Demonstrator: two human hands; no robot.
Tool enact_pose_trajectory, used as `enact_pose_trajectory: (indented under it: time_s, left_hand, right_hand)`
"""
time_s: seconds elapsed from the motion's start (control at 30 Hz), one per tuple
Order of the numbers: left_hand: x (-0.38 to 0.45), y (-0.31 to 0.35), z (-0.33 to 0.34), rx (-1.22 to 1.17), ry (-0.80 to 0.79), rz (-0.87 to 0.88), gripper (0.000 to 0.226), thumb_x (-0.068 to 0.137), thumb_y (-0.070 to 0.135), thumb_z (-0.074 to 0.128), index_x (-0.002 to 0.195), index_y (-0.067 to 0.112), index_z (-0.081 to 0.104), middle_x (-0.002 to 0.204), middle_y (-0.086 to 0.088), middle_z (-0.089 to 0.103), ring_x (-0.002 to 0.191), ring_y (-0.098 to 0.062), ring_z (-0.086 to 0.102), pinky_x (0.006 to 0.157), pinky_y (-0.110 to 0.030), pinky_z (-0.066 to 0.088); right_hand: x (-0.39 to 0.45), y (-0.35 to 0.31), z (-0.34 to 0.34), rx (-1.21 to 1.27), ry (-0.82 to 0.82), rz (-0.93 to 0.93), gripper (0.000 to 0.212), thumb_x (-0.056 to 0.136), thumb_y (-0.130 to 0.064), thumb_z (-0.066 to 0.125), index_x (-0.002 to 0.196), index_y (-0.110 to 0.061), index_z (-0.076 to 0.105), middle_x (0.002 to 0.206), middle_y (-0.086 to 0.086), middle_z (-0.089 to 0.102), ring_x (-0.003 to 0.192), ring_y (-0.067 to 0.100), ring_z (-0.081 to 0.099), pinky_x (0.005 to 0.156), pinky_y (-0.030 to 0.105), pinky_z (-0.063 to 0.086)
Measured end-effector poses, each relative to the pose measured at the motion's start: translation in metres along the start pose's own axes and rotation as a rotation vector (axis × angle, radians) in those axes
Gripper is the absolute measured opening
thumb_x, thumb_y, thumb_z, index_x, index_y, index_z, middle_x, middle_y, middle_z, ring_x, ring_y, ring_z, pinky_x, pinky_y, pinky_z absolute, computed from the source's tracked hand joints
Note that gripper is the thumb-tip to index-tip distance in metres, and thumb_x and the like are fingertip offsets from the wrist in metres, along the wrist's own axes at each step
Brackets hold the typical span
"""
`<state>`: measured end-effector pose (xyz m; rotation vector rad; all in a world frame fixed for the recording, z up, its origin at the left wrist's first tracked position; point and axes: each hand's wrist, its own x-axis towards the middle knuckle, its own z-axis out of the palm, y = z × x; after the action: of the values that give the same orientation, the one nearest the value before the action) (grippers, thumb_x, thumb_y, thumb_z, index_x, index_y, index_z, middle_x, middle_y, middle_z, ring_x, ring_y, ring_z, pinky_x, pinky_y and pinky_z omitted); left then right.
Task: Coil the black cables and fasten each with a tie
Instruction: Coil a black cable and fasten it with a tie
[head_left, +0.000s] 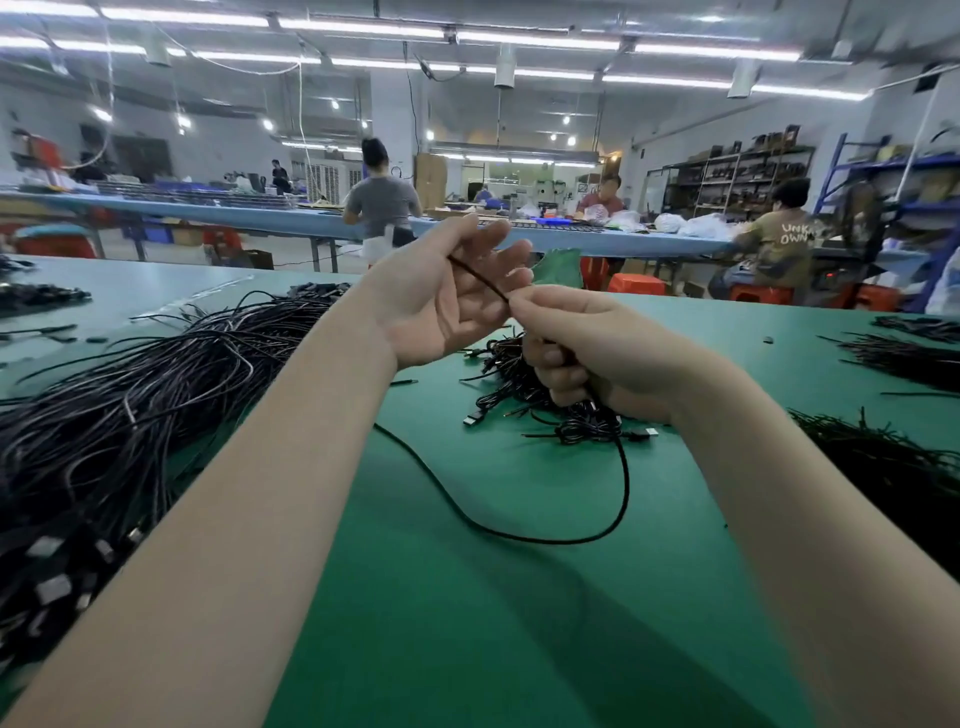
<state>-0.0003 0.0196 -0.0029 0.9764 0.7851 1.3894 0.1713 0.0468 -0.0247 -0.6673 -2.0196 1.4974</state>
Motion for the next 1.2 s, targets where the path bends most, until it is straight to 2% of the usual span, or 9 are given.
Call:
enact_pose_trajectory:
  time_s: [0.1,0.3,0.43,0.57,0.67,0.8,0.97,1.1,1.2]
  left_hand:
    - [-0.004,0.008,-0.002,0.072,-0.025,0.015,0.054,0.101,0.041,0.033,0.075,0.016,0.074,0.084,-0.004,0.074,0.079,-0.020,0.072,0.068,-0.031,0.058]
    - [-0.015,0.032,-0.003,0.027,0.022,0.169,0.046,0.102,0.039,0.023,0.085,0.015,0.058,0.072,-0.001,0.068,0.071,-0.019,0.069,0.069,-0.029,0.056]
    - [-0.031,0.040,0.007,-0.216,-0.385,0.037,0.059,0.102,0.046,0.021,0.065,0.018,0.059,0.056,0.007,0.059,0.052,-0.008,0.060,0.051,-0.017,0.046]
    - [-0.035,0.024,0.009,0.513,-0.662,-0.163,0.075,0.097,0.054,0.017,0.069,0.013,0.074,0.060,-0.001,0.068,0.052,-0.011,0.064,0.054,-0.019,0.050]
    - [-0.031,0.008,0.018,0.870,-0.437,-0.315,0.073,0.099,0.058,0.021,0.102,0.008,0.073,0.100,-0.015,0.073,0.092,-0.025,0.071,0.098,-0.044,0.048]
    - [-0.018,0.006,0.024,0.514,-0.108,0.030,0.068,0.099,0.058,0.017,0.125,0.009,0.056,0.111,-0.009,0.071,0.106,-0.024,0.067,0.103,-0.046,0.045]
    - [-0.029,0.035,0.016,0.002,-0.299,0.298,0.073,0.100,0.056,0.011,0.114,0.012,0.067,0.103,-0.006,0.073,0.096,-0.020,0.070,0.075,-0.033,0.057]
    - [-0.039,0.033,0.006,0.279,-0.563,0.114,0.061,0.096,0.057,0.030,0.086,0.018,0.076,0.063,0.005,0.067,0.053,-0.008,0.060,0.048,-0.019,0.045]
    - [-0.032,0.017,0.012,0.729,-0.567,-0.162,0.069,0.093,0.062,0.030,0.104,0.011,0.075,0.078,-0.008,0.074,0.059,-0.014,0.066,0.049,-0.017,0.047]
  right_hand:
    - [0.001,0.004,0.004,0.005,-0.058,0.029,0.021,0.099,-0.036,0.049,0.087,-0.029,0.065,0.061,-0.006,0.034,0.049,0.010,0.025,0.048,0.021,0.019]
    - [0.004,0.013,0.001,0.100,-0.101,0.000,0.027,0.098,-0.035,0.049,0.106,-0.025,0.072,0.063,-0.005,0.029,0.051,0.011,0.024,0.049,0.021,0.020]
    - [-0.005,0.016,-0.003,-0.077,-0.333,0.196,0.037,0.088,-0.051,0.056,0.106,-0.024,0.073,0.063,-0.006,0.033,0.052,0.011,0.026,0.049,0.020,0.028]
    - [-0.015,-0.001,-0.020,-0.193,-0.002,0.138,0.033,0.085,-0.047,0.060,0.071,-0.018,0.062,0.053,-0.009,0.032,0.045,0.009,0.025,0.042,0.018,0.024]
    - [-0.025,-0.023,-0.030,-0.113,0.160,-0.012,0.032,0.093,-0.040,0.055,0.073,-0.020,0.070,0.054,-0.008,0.035,0.043,0.008,0.027,0.041,0.017,0.026]
    - [-0.026,-0.029,-0.016,-0.072,0.022,-0.073,0.026,0.099,-0.035,0.047,0.098,-0.025,0.071,0.057,-0.009,0.043,0.046,0.007,0.033,0.044,0.018,0.031]
    - [-0.013,0.004,0.002,-0.046,-0.245,0.114,0.031,0.099,-0.039,0.044,0.093,-0.024,0.070,0.063,-0.005,0.030,0.052,0.010,0.025,0.049,0.020,0.026]
    - [-0.016,0.004,-0.011,-0.451,0.166,0.093,0.040,0.091,-0.053,0.053,0.074,-0.018,0.062,0.057,-0.008,0.040,0.050,0.010,0.033,0.046,0.020,0.032]
    - [-0.023,-0.017,-0.021,-0.563,0.459,-0.129,0.038,0.090,-0.053,0.054,0.068,-0.023,0.064,0.050,-0.010,0.040,0.044,0.007,0.034,0.043,0.014,0.036]
